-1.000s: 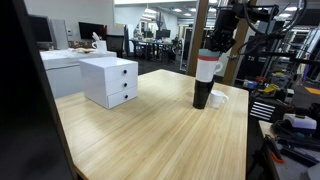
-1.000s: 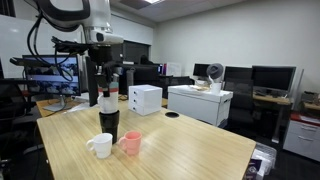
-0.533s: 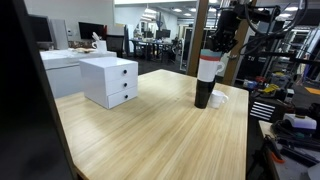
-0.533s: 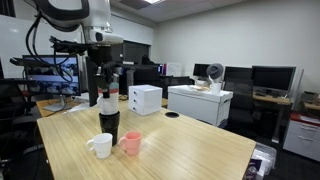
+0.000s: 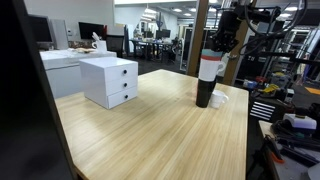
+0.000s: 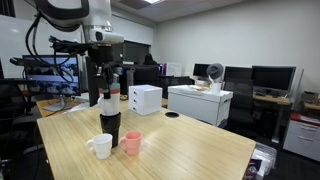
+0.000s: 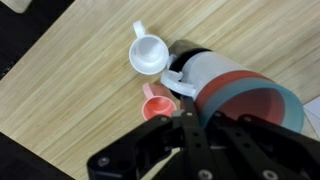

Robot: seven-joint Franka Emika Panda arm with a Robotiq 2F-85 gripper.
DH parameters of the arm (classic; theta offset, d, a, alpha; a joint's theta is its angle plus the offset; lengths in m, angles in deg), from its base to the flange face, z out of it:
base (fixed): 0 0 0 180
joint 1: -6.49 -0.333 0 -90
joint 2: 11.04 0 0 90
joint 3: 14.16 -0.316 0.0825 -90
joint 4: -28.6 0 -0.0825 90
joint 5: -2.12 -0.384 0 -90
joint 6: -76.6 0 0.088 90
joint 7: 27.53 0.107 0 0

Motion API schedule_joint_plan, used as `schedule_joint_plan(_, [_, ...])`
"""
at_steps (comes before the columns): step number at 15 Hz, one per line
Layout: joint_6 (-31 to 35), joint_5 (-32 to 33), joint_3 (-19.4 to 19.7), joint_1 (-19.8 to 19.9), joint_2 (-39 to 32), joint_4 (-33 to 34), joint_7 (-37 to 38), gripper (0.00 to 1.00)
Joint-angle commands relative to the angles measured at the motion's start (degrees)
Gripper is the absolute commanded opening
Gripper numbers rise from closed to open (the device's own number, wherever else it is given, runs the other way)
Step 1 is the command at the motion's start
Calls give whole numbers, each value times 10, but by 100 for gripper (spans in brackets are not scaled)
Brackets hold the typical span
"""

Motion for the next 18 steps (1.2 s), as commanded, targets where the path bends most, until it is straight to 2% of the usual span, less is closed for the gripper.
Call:
schedule_joint_plan(1, [10, 2, -10, 5, -2, -3, -3, 6])
schedule_joint_plan(12, [6, -2, -9, 5, 18, 10, -6, 6])
schedule_joint_plan(18, [23, -4, 0, 9, -2, 0, -12, 6])
